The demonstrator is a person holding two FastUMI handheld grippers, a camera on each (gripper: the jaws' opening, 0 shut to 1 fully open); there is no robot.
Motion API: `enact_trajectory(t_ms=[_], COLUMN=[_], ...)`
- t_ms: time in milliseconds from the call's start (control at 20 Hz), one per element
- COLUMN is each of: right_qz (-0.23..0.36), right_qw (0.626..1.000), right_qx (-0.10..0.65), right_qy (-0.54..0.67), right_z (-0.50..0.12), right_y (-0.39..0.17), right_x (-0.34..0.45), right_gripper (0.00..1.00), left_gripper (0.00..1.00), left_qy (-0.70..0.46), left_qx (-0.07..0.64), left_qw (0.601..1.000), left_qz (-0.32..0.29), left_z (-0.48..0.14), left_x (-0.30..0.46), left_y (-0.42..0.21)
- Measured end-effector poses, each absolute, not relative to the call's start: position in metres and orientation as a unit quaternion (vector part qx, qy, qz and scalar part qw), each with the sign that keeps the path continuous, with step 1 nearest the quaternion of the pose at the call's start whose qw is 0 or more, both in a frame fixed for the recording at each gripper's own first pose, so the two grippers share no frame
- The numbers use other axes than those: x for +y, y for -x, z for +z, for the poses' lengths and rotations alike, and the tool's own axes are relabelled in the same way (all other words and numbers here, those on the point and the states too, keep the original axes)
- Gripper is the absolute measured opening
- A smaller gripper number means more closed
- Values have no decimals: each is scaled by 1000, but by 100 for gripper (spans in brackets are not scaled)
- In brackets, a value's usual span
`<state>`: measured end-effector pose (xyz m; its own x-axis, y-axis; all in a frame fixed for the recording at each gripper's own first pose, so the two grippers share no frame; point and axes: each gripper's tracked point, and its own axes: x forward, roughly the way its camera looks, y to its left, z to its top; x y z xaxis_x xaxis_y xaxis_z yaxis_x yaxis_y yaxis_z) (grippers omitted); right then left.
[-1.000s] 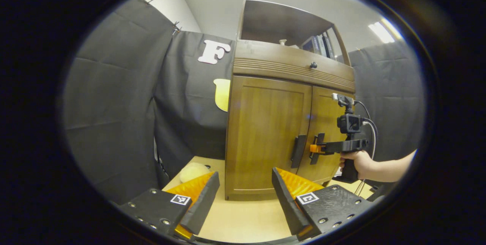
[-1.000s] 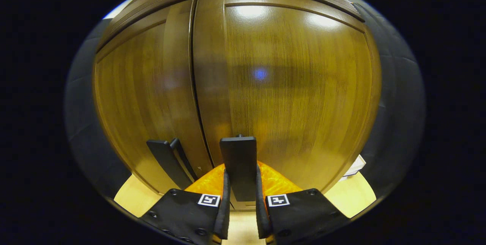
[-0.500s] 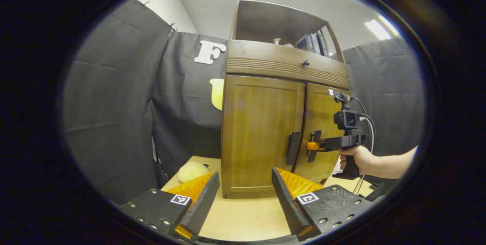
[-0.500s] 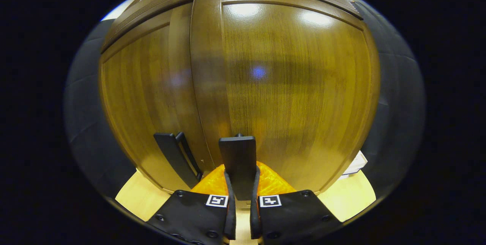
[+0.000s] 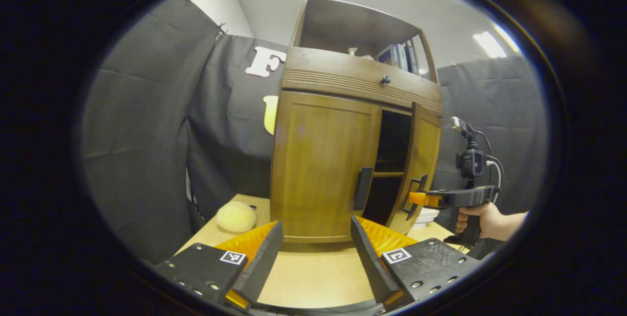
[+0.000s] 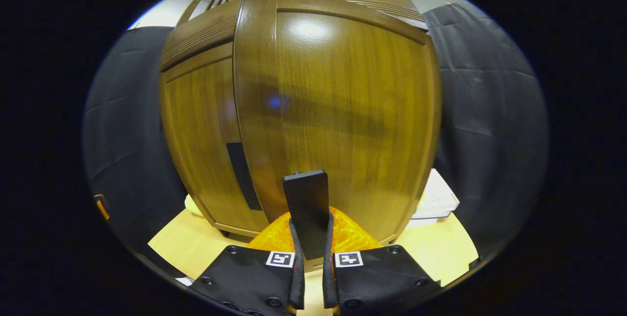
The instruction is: Open the right door of the double-door shoe cabinet with the right hand, and open the left door with the left hand.
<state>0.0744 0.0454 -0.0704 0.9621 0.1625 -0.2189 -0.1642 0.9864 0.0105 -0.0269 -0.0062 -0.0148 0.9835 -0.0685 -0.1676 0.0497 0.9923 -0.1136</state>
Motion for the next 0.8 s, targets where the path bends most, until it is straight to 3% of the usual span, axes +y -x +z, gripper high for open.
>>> enact_trajectory(t_ms=[800], right_qz=[38], right_qw=[990], right_qx=[129], right_qy=[-48], right_z=[-77], right_y=[-3], right_x=[-67], right_gripper=[15], left_gripper=[86], left_qy=[44], left_qx=[103], left_qw=[988], left_qz=[-109], left_z=[-16], left_x=[-52], left_y=[-44])
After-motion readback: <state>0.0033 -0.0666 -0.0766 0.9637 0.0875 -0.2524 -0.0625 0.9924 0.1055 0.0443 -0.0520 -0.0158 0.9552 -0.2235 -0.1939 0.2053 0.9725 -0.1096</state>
